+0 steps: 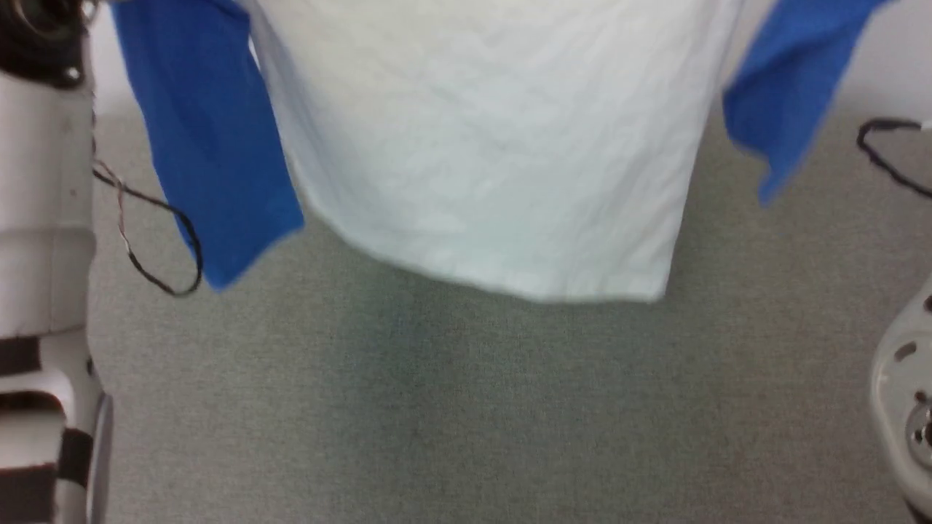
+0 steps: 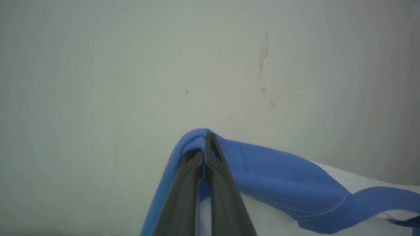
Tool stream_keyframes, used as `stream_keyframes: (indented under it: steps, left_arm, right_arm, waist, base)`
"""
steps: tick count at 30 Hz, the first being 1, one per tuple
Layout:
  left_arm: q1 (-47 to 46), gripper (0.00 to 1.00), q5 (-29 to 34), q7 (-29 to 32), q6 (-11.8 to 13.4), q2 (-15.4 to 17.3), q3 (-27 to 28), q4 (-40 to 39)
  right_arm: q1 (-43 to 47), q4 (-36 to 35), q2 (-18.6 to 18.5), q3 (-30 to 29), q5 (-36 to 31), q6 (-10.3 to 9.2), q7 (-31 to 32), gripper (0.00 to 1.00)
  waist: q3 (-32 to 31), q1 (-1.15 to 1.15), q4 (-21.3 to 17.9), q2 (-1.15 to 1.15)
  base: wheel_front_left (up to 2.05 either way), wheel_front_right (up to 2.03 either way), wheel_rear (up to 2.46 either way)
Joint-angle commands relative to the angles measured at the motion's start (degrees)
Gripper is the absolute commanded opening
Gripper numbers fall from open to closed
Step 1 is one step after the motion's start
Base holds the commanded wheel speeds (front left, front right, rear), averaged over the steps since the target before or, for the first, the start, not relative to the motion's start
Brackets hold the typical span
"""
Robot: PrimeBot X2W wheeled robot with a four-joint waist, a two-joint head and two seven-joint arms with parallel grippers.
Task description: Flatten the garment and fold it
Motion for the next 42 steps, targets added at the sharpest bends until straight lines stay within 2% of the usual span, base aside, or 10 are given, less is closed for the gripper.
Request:
stream_keyframes:
  steps: [1, 6, 11, 15, 21, 27, 33, 39, 42]
  left_arm:
    - [-2.28, 0.0, 0.88, -0.22, 0.41, 0.81, -0.02, 0.79]
    - [-9.07, 0.0, 3.91, -3.52, 0.86, 1.69, -0.71, 3.38]
    - [-13.46, 0.0, 5.85, -8.92, -0.49, 1.44, -1.4, 5.39]
    - [-13.19, 0.0, 5.83, -12.18, -1.6, 0.81, -1.45, 8.15]
    - [-9.78, 0.0, 4.51, -14.43, -3.66, -0.65, -1.72, 11.46]
    - [-1.61, 0.0, 2.66, -16.81, -6.59, -2.56, -2.45, 13.43]
    - [14.17, 0.0, -0.59, -19.29, -7.73, -3.64, -1.4, 8.28]
    - [35.56, 0.0, -4.24, -18.8, -4.79, -4.24, 0.41, -1.63]
    - [45.27, 0.0, -4.86, -16.71, -2.44, -4.38, -0.2, -7.43]
  right_arm:
    - [-2.48, 0.98, -0.18, 0.14, -1.75, -0.04, -1.79, 0.0]
    - [-10.8, 7.07, -0.18, 1.63, -4.64, -0.04, -10.05, 0.0]
    - [-17.04, 12.94, -0.18, 3.68, -4.29, -0.04, -17.99, 0.0]
    - [-17.12, 16.62, -0.18, 5.91, -2.52, -0.04, -20.36, 0.0]
    - [-12.71, 18.19, -0.18, 7.25, -0.46, -0.04, -20.93, 0.0]
    - [-1.95, 14.19, -0.18, 7.88, 4.21, -0.04, -20.58, 0.0]
    - [17.16, 2.62, -0.32, 8.26, 7.66, -0.04, -19.46, 0.0]
    - [39.18, -9.14, -0.26, 6.81, 9.24, -0.04, -17.28, 0.0]
    - [49.67, -15.51, -0.3, 6.75, 5.43, -0.04, -17.38, 0.0]
  waist:
    - [5.85, -0.01, -0.97, 0.0]
    - [12.03, -0.01, -1.97, 0.0]
    - [16.42, -0.01, -2.19, 0.0]
    - [18.48, -0.01, -1.8, 0.0]
    - [19.14, -0.01, -0.82, 0.0]
    - [15.57, -0.01, 1.01, 0.0]
    - [8.63, -0.01, 2.33, 0.0]
    - [1.74, -0.01, 2.92, 0.0]
    - [-0.76, -0.01, 3.2, 0.0]
  base:
    - [0.0, 0.0, 0.0]
    - [0.0, 0.0, 0.0]
    - [0.0, 0.0, 0.0]
    - [0.0, 0.0, 0.0]
    - [0.0, 0.0, 0.0]
    - [0.0, 0.0, 0.0]
    - [0.0, 0.0, 0.0]
    - [0.0, 0.0, 0.0]
    - [0.0, 0.0, 0.0]
